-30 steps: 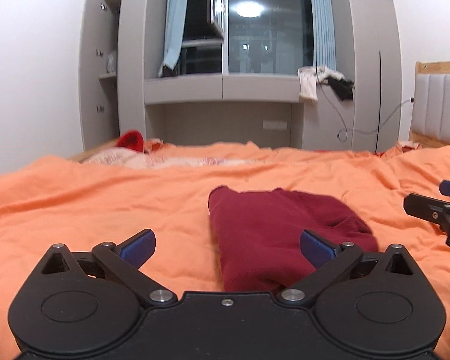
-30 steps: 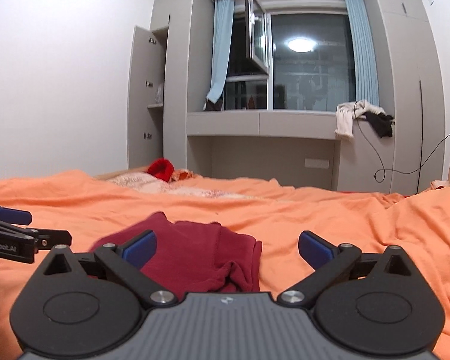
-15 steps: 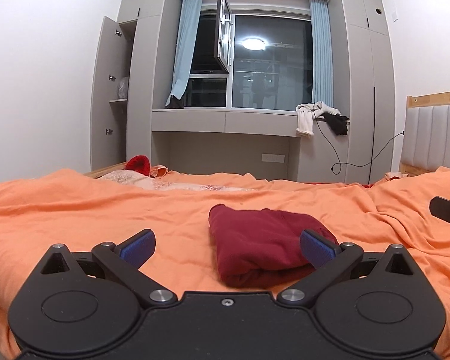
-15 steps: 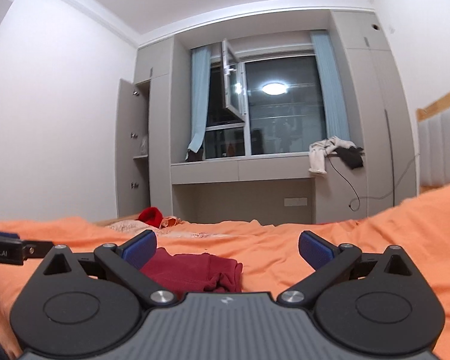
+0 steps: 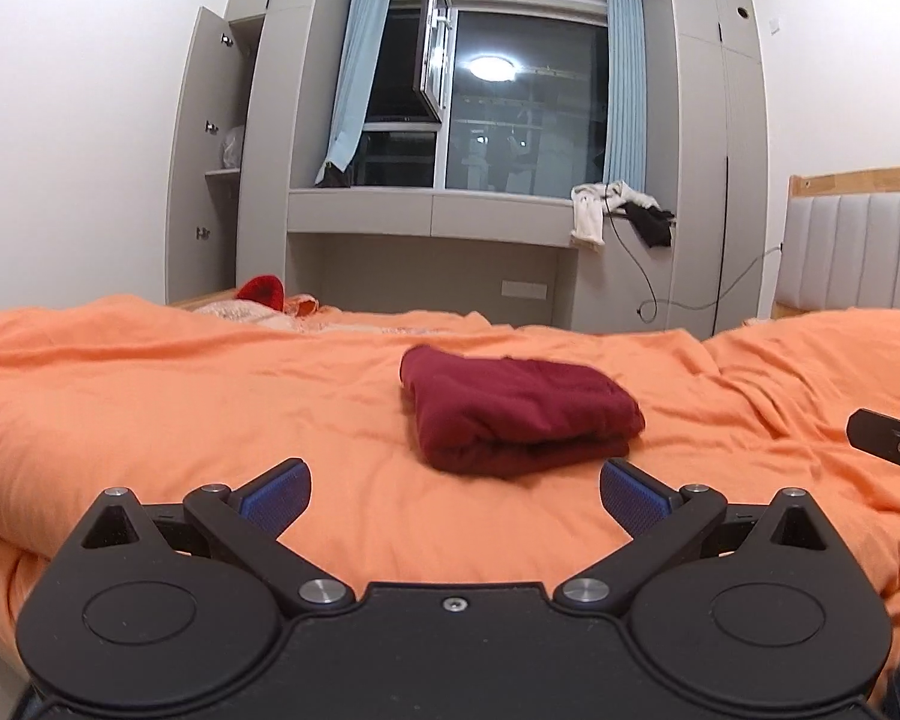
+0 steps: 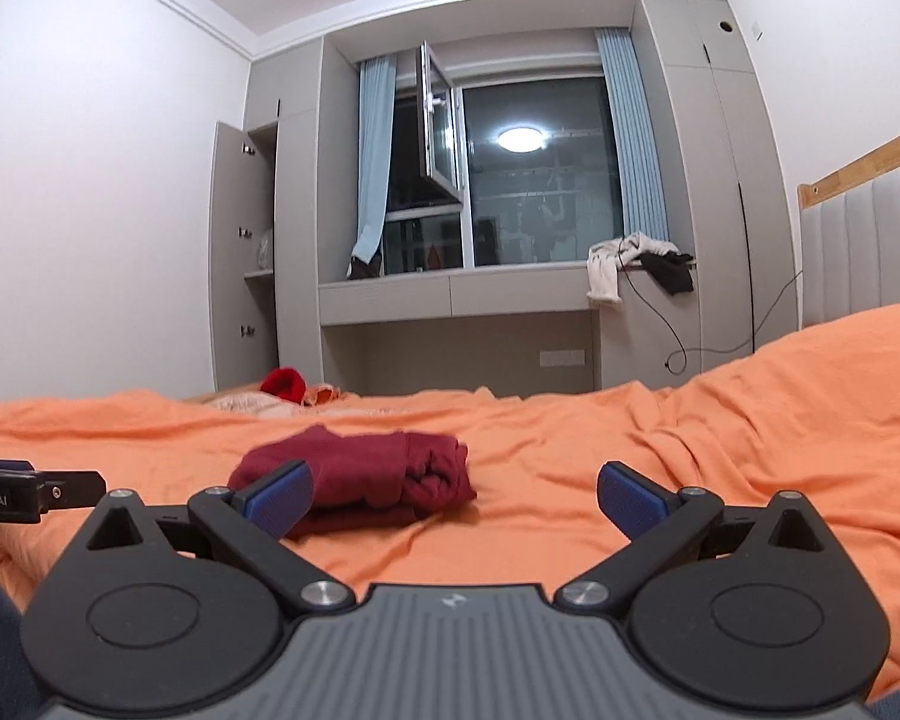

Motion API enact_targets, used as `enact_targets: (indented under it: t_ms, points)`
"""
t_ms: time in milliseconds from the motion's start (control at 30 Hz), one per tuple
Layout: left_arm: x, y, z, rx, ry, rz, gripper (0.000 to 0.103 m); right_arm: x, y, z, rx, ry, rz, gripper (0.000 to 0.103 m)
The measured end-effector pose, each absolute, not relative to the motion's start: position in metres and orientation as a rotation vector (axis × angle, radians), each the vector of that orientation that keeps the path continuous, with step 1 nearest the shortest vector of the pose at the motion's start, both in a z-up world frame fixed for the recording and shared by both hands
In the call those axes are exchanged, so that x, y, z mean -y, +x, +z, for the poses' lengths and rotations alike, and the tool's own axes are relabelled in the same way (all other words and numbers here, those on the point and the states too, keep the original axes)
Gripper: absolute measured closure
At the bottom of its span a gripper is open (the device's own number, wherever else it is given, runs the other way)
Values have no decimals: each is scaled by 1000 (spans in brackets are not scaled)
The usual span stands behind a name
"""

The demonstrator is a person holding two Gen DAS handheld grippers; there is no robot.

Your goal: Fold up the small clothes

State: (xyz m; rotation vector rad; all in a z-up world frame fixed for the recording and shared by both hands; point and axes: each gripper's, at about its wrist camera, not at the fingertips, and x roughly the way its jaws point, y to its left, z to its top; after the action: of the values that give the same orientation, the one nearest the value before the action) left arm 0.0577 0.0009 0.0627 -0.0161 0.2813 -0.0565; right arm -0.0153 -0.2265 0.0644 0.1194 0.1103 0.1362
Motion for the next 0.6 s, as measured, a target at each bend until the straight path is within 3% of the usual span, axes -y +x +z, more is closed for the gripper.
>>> enact_targets:
  t_ms: [600]
  points:
    - [-8,63,40,-352,-28,-25,1,215,-4,47,-204,117,135,0]
